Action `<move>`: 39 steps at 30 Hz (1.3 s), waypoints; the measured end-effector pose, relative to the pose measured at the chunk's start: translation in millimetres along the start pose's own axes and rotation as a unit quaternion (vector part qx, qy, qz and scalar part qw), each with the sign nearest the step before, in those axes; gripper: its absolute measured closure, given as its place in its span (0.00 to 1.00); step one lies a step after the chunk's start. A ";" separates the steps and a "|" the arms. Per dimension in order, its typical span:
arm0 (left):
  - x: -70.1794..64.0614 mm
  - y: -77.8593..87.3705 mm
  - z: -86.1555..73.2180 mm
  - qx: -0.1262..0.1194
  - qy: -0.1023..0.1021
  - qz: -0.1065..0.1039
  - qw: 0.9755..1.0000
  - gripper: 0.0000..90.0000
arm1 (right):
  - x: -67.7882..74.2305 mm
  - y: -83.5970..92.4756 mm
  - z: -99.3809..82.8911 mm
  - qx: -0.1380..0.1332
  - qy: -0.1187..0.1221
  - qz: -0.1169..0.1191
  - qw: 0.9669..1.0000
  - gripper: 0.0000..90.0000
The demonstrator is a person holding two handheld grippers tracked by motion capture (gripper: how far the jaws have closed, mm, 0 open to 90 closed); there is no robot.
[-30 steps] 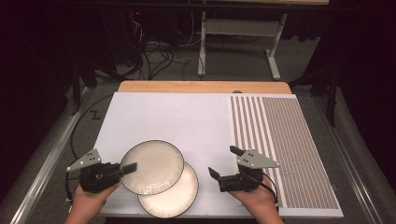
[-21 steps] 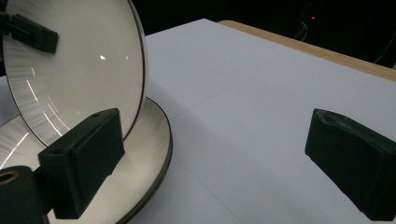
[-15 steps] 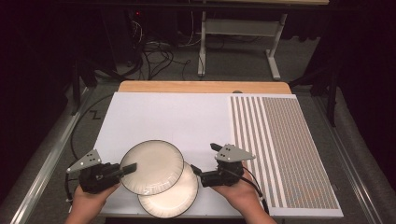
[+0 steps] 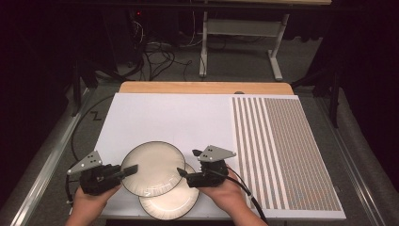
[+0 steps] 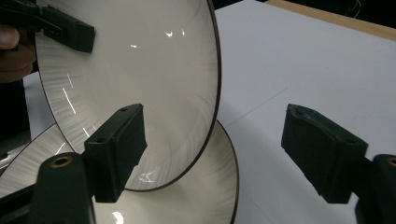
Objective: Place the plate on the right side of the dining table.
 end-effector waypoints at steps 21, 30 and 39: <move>-0.6 0.4 -0.9 -0.001 -0.007 -0.002 1.000 0.86 | 8.3 -18.0 -12.2 0.004 -0.030 0.020 0.999 0.58; -0.9 0.5 -1.1 0.000 -0.008 -0.004 1.000 0.86 | 11.6 -19.8 -16.8 0.008 -0.040 0.026 0.999 0.76; -1.3 0.6 -1.4 0.002 -0.007 -0.005 1.000 0.86 | 7.6 -18.9 -19.2 0.005 -0.063 0.025 0.998 0.89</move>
Point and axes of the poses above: each handheld gripper's, and its own axes: y roughly backward along the jaws, z roughly out of its top, x roughly to its left, the point moved 10 cm from there along -y, roughly forward along the jaws, and after that the axes turned 9 degrees about -x, right-handed, at the moved point
